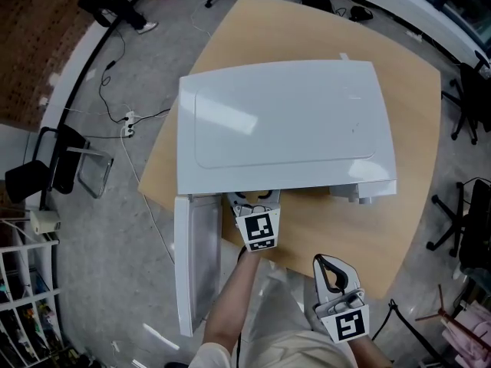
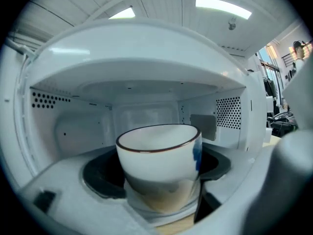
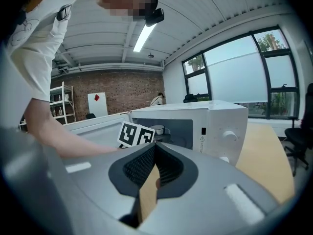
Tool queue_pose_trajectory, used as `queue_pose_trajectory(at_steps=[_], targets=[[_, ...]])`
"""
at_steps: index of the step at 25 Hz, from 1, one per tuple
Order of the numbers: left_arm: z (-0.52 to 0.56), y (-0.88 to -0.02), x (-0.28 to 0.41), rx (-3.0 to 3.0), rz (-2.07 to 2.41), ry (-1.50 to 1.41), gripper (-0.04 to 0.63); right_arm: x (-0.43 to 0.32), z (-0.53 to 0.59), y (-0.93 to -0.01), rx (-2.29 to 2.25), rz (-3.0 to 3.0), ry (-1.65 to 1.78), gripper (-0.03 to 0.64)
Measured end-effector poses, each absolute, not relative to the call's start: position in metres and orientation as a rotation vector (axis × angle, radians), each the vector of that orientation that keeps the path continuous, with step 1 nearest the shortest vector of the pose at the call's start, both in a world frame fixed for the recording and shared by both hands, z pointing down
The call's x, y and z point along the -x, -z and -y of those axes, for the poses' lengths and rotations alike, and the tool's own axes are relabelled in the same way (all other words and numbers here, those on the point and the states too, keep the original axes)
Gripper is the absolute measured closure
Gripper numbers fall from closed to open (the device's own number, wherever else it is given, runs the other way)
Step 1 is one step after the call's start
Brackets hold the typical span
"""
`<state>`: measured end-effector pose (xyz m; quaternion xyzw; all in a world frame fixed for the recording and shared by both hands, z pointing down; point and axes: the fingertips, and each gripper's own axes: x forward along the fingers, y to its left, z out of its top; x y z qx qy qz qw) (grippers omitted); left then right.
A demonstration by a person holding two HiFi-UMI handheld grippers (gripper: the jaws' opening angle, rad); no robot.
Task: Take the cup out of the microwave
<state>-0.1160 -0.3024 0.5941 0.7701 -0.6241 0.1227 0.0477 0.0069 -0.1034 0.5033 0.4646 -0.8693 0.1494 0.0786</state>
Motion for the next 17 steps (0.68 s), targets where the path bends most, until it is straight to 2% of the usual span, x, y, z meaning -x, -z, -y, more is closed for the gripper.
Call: queue_pose_trajectory(at_steps=[17], targets=[[0.173,-0.517,0.086,-2.397,1.863,-0.284,0.19,-0.023,0.095,-0.48,-1.405,2.625,-0.389,0.611]])
